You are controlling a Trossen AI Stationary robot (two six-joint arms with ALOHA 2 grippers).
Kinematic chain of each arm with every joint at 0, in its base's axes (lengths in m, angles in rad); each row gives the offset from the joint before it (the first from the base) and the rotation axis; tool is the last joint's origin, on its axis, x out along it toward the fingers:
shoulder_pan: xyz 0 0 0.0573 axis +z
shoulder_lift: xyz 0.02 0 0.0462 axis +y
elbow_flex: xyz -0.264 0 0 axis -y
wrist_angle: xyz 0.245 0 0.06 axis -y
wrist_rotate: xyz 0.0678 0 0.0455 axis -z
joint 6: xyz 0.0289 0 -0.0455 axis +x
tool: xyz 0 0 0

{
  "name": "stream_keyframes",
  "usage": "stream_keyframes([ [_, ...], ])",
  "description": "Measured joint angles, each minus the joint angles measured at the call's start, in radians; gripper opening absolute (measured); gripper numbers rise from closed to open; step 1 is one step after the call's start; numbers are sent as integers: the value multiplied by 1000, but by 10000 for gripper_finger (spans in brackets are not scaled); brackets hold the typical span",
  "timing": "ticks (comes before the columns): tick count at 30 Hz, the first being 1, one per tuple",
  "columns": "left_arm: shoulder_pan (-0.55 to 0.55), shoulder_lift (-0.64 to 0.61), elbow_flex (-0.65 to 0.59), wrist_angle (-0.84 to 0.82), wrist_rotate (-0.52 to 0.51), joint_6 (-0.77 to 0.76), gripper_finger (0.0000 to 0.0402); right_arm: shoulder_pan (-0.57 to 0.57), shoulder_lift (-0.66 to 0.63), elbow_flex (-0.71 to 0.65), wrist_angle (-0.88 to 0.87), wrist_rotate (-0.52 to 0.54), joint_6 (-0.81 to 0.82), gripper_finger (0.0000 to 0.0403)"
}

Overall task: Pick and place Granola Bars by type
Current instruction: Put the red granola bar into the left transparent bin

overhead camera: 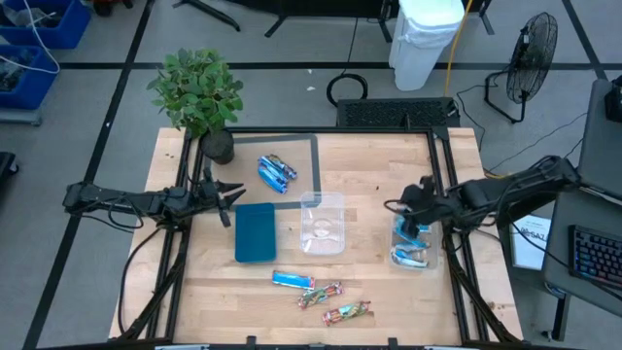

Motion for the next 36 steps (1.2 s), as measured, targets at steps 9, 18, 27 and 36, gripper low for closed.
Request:
stream_keyframes([
  [9,0,0,0,0,0,0,93,-21,-201,-261,299,333,-183,114],
  [18,0,0,0,0,0,0,93,-109,-385,-419,634,256,-474,114],
  [27,0,0,0,0,0,0,93,-230,-511,-493,764,19,-601,114],
  [36,0,0,0,0,0,0,93,-298,-574,-600,905,-161,-649,114],
])
